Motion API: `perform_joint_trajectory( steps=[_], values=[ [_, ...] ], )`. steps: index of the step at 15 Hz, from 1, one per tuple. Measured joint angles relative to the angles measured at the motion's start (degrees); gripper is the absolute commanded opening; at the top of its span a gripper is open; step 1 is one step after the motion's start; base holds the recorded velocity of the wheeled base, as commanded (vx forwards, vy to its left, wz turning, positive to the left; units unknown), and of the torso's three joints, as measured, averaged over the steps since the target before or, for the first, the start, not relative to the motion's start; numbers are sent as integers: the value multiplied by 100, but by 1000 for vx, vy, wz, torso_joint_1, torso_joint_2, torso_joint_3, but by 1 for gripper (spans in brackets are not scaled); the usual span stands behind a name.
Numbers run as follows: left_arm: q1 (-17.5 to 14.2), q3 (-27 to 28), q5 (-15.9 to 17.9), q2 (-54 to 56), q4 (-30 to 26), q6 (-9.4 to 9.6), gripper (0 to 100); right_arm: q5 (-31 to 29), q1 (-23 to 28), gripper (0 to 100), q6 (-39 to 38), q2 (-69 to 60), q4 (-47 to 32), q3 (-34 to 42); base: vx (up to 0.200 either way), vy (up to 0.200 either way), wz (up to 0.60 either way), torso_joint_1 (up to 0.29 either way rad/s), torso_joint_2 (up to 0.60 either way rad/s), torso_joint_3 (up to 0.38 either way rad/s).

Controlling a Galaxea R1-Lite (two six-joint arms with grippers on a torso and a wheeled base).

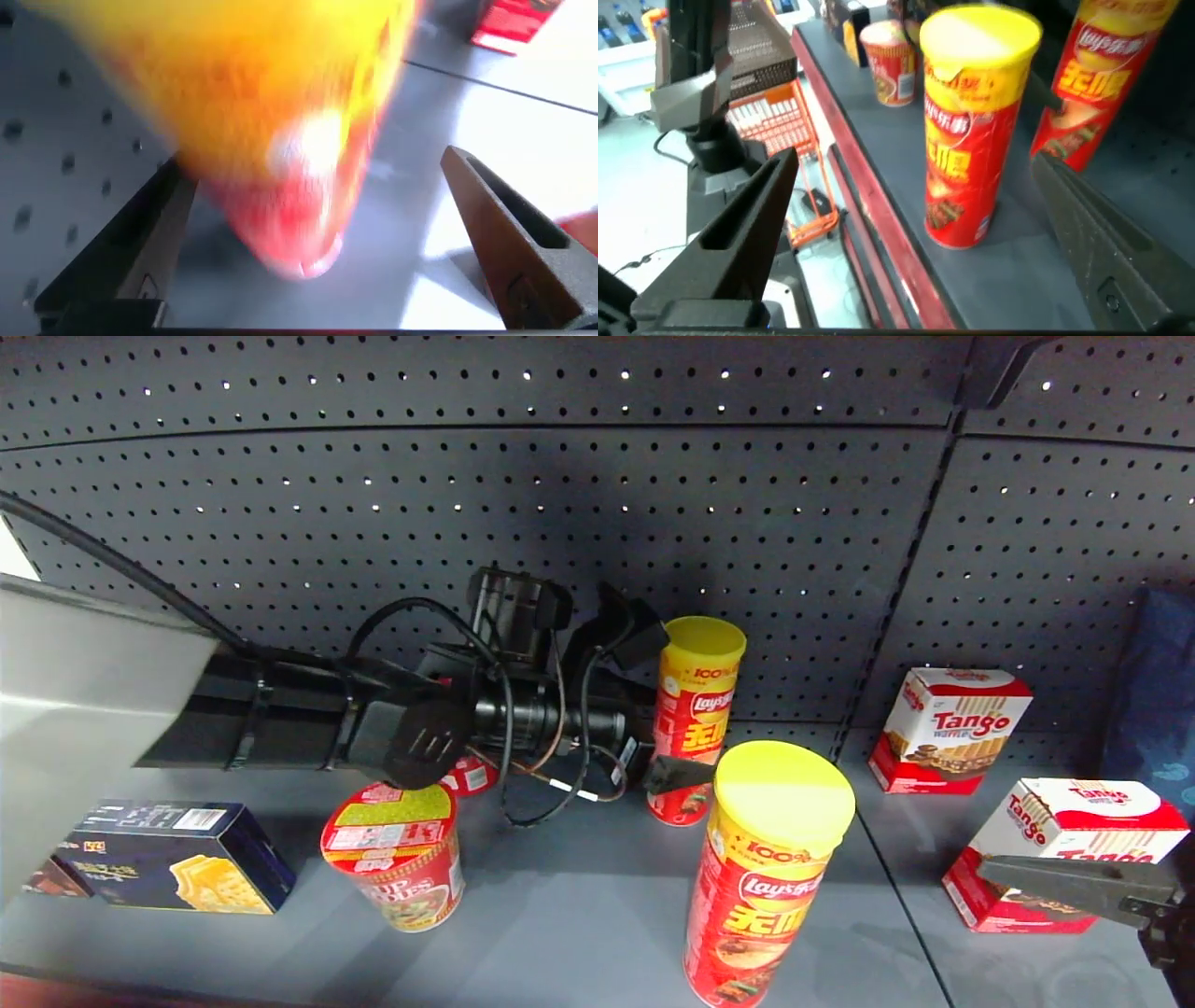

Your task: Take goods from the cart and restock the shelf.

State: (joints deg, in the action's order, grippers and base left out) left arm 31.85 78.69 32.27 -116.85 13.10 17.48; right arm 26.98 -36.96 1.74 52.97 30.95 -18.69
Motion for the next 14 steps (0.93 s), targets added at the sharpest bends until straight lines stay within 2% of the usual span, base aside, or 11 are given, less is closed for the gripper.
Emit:
perform_joint_trajectory(
  steps=[4,7,9,11,12,14],
  values=[
    [-179,-628,-35,877,-17,-9,100,-71,-18,100,-2,61,-6,384,0,0,0,0,0,0],
    [-328,-1263,-44,1564,-30,-16,100,-462,-29,100,-2,63,-28,634,0,0,0,0,0,0],
    [-402,-1673,-93,2046,-46,-22,100,-848,-138,100,0,105,-50,613,0,0,0,0,0,0],
    [-455,-2026,-400,2489,-96,-49,100,-1493,-294,100,44,234,-310,463,0,0,0,0,0,0],
    [-463,-2159,-534,2727,-244,-77,100,-1787,-479,100,74,307,-552,340,0,0,0,0,0,0],
    [-451,-2263,-728,3173,-903,-117,100,-2326,-906,100,104,422,-950,139,0,0,0,0,0,0]
  ],
)
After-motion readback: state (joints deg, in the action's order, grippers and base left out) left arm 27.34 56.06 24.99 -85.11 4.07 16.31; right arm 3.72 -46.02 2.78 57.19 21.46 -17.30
